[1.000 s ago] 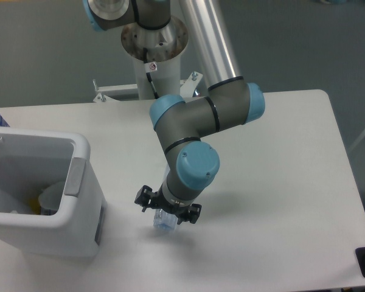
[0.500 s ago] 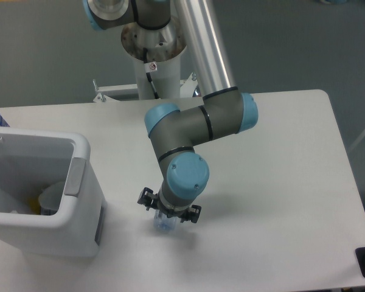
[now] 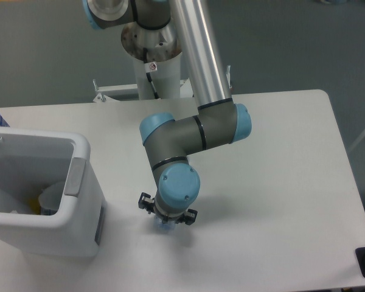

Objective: Place the trash in the trash can
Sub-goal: 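Lower the gripper around the bottle's cap end and close on it, then lift the bottle and carry it over the trash bin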

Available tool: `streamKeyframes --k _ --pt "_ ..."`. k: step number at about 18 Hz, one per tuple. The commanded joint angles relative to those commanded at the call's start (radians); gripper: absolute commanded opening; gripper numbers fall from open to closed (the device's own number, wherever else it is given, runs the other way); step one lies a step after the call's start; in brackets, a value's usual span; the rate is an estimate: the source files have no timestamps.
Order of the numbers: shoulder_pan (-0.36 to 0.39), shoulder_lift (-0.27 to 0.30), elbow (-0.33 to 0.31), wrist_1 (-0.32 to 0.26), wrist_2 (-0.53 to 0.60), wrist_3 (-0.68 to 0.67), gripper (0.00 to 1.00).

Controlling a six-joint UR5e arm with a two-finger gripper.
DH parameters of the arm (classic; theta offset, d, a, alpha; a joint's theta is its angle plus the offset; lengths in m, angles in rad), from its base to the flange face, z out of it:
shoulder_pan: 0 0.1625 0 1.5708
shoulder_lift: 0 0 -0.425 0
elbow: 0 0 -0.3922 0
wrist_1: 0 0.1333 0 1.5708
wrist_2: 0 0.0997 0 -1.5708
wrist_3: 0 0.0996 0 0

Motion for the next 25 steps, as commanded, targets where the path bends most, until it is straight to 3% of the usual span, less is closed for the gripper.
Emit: streamKeyframes --k 2,4,7,13,23,25 --pt "0.000 0.006 0.002 -0.002 -0.002 0.002 0.38" --pt "0.000 0.009 0.017 -0.005 -0.006 0.002 0.23" --pt "0.000 0.009 0.043 -0.008 -0.008 0.000 0.14" --pt "0.017 0.031 0.103 -0.014 -0.046 0.002 0.13" --pt "0.144 0.156 0.222 0.003 -0.368 -0.047 0.14" --pt "0.169 0.175 0.258 0.043 -0.483 -0.099 0.14"
